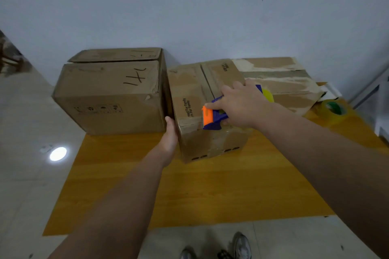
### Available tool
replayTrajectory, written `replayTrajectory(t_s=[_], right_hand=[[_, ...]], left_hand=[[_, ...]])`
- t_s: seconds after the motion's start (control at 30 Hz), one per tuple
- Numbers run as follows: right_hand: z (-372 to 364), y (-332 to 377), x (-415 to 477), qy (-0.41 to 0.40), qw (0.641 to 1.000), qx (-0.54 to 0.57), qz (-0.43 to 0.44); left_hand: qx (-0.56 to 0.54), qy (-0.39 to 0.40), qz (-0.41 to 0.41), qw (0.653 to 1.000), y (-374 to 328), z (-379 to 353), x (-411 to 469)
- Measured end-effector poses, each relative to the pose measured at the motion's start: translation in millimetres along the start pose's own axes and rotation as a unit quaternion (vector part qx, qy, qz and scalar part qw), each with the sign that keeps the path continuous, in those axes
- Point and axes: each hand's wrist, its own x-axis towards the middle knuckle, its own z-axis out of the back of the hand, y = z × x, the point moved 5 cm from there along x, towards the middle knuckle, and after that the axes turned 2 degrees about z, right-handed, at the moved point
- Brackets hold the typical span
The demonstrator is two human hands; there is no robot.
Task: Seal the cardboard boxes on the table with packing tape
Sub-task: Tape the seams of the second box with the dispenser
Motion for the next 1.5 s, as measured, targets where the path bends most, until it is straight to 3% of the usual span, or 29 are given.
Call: replayTrajectory(t_s=[0.07,0.1,0.13,0.2,0.27,0.4,0.6,0.73,1.03,1.13,1.27,1.4,1.5], right_hand=[[1,-2,0,0.003,1.0,0.002,0.003],[1,-2,0,0.004,1.0,0.004,0.005],[2,-3,0,0.005,1.0,0.006,0.007],[2,-3,1,0.013,1.0,0.009,0.009],[3,-3,3,0.026,1.0,0.01,0.01],[5,-5,4,0.031,0.999,0.003,0.011],[5,-5,7,0.031,0.999,-0.001,0.015],[6,-5,8,0.03,0.999,-0.001,0.016],[4,-6,8,0.011,0.999,-0.012,0.043],[5,-8,10,0.017,0.997,-0.037,0.071],[4,-10,10,0.028,0.993,-0.058,0.097],[7,-12,7,-0.004,0.993,-0.036,0.115],[9,-23,-6,-0.06,0.987,-0.024,0.148]], left_hand=[[0.088,-0.066,-0.061,0.992,-7,17,1],[0.145,-0.076,-0.142,0.976,-17,24,-1],[0.218,-0.065,-0.218,0.949,-26,28,-4],[0.41,-0.004,-0.31,0.858,-40,23,-11],[0.525,0.033,-0.331,0.784,-40,20,-9],[0.621,0.033,-0.362,0.694,-46,17,-2],[0.688,0.014,-0.392,0.61,-44,4,13],[0.716,0.006,-0.4,0.572,-45,3,13],[0.731,-0.039,-0.383,0.563,-37,-5,-6],[0.717,-0.065,-0.351,0.598,-31,-19,-22],[0.671,-0.174,-0.272,0.668,-19,-44,-34],[0.639,-0.216,-0.242,0.698,-15,-44,-38],[0.657,-0.223,-0.222,0.685,-14,-41,-39]])
